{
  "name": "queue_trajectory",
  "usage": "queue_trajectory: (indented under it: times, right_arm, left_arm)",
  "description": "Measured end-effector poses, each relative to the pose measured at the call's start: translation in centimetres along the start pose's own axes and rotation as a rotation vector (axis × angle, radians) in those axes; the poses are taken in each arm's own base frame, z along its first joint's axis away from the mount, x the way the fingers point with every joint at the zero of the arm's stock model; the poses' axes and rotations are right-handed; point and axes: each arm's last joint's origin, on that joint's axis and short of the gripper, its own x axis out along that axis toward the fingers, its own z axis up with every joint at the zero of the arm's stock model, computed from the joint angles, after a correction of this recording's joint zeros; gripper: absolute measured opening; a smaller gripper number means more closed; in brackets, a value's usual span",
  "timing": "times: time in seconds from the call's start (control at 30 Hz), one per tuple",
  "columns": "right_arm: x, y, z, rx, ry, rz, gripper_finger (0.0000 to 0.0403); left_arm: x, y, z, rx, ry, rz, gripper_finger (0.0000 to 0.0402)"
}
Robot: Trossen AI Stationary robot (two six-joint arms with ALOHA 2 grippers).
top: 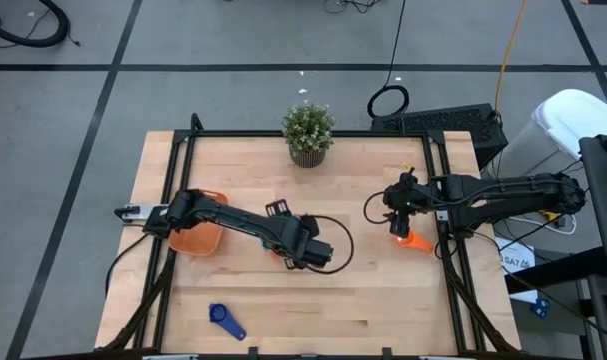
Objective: Nest measuring cups in basket
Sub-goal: Stack the stacked measuring cups on top of the red measuring cup
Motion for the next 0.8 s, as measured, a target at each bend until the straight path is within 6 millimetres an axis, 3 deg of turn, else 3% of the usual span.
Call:
queue_trajectory:
  times: [0.27, 0.5, 0.67, 0.8]
  right_arm:
    - [0.0, 0.0, 0.1, -0.015, -0.008, 0.0, 0.0212]
    - [0.0, 0.0, 0.1, -0.047, -0.013, 0.0, 0.0212]
    - [0.0, 0.0, 0.1, -0.059, -0.012, 0.001, 0.0212]
    - [0.1, 0.0, 0.1, -0.064, -0.012, 0.001, 0.0212]
  left_arm:
    - [0.3, -0.9, 0.5, -0.099, -0.014, -0.075, 0.0244]
    - [0.5, -0.7, 0.3, -0.156, 0.018, -0.073, 0.0321]
    - [2.7, -0.8, -0.2, -0.177, 0.111, -0.027, 0.0392]
    - [5.2, -0.9, -1.2, -0.217, 0.244, -0.03, 0.0382]
